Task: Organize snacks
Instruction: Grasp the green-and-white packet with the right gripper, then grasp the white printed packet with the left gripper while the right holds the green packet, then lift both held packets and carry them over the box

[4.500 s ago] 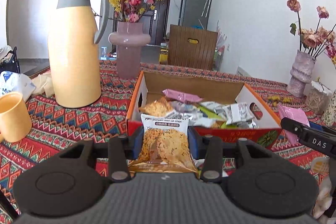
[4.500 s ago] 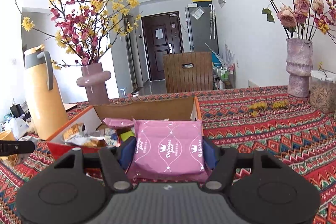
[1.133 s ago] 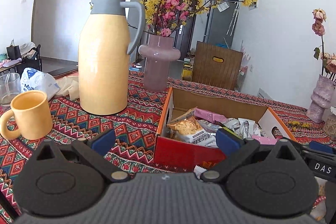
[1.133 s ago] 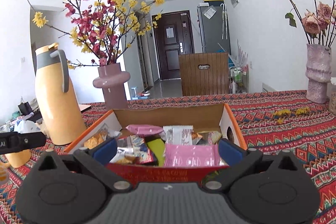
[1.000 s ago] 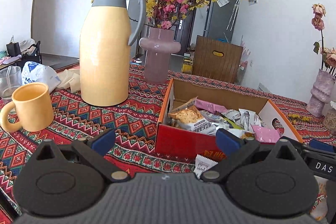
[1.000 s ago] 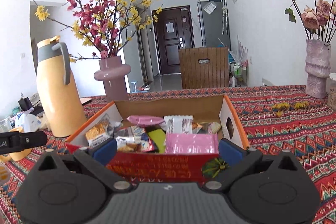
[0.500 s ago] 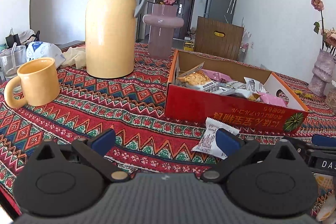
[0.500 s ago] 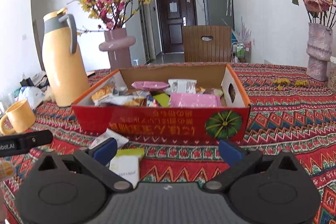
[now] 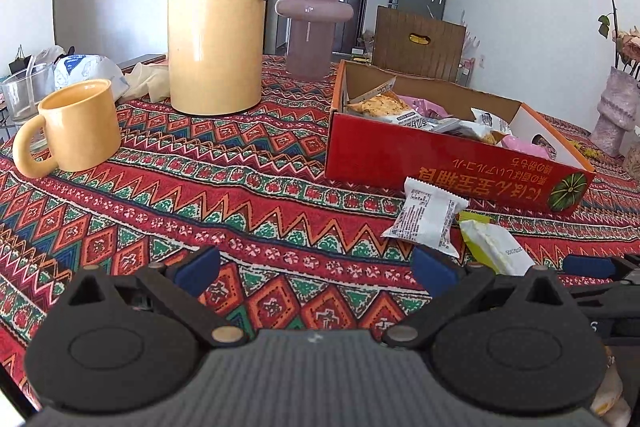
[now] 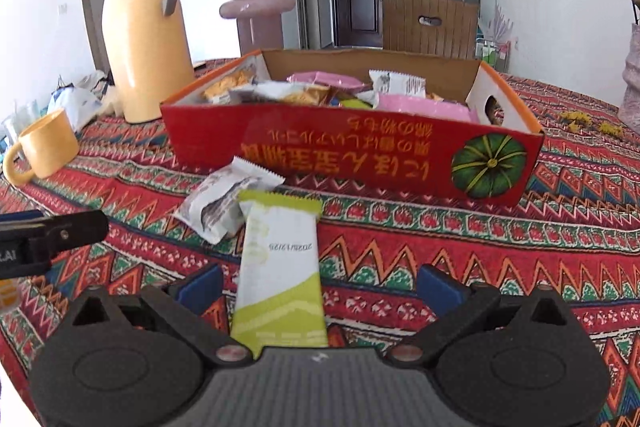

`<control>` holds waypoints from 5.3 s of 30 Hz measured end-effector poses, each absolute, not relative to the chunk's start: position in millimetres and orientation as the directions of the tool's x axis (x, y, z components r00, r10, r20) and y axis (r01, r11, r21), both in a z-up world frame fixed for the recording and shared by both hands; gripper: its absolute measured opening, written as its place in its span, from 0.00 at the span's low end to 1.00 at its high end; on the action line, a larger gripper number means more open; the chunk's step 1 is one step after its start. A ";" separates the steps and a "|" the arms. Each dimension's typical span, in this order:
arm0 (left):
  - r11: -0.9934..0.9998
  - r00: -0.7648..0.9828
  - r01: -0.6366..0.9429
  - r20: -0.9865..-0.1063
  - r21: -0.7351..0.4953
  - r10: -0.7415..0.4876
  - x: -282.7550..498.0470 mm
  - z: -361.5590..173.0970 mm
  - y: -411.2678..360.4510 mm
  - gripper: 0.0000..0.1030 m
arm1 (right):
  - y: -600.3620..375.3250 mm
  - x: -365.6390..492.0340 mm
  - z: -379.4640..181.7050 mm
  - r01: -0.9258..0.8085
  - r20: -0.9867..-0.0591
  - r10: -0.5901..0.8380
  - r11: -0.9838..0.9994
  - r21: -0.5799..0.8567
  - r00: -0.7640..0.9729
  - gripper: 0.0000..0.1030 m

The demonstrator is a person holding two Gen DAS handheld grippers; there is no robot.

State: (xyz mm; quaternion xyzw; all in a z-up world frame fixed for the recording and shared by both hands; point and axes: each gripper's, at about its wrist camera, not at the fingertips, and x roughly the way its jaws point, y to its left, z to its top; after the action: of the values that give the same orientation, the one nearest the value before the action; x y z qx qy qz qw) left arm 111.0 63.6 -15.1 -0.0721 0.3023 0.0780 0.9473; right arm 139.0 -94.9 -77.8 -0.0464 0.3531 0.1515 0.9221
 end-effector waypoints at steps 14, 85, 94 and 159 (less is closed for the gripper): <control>0.974 0.797 -0.195 -0.598 -0.114 0.089 110.9 -19.7 71.5 1.00 | -83.3 131.8 -78.3 -0.404 -0.673 0.291 0.915 -0.013 0.680 0.61; 0.997 0.747 0.079 -0.661 -0.007 -0.064 210.0 -36.1 -8.8 0.42 | -187.2 144.5 -66.8 -0.179 -0.481 0.198 0.980 0.086 0.854 0.34; 0.995 0.787 0.102 -0.612 0.001 -0.080 193.7 -20.5 -16.0 0.41 | -188.9 138.7 -60.9 -0.180 -0.459 0.199 0.980 0.086 0.866 0.34; 0.994 0.903 -0.087 -0.426 -0.058 0.054 284.0 48.3 12.4 0.42 | -139.8 273.6 -2.0 -0.183 -0.372 0.183 0.982 0.036 0.910 0.34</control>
State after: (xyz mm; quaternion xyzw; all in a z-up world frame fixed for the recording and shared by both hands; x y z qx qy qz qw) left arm 284.0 12.4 48.3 -0.0379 0.2170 0.0364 0.9748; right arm 273.6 -139.8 -2.0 0.0003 0.1904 0.0937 0.9772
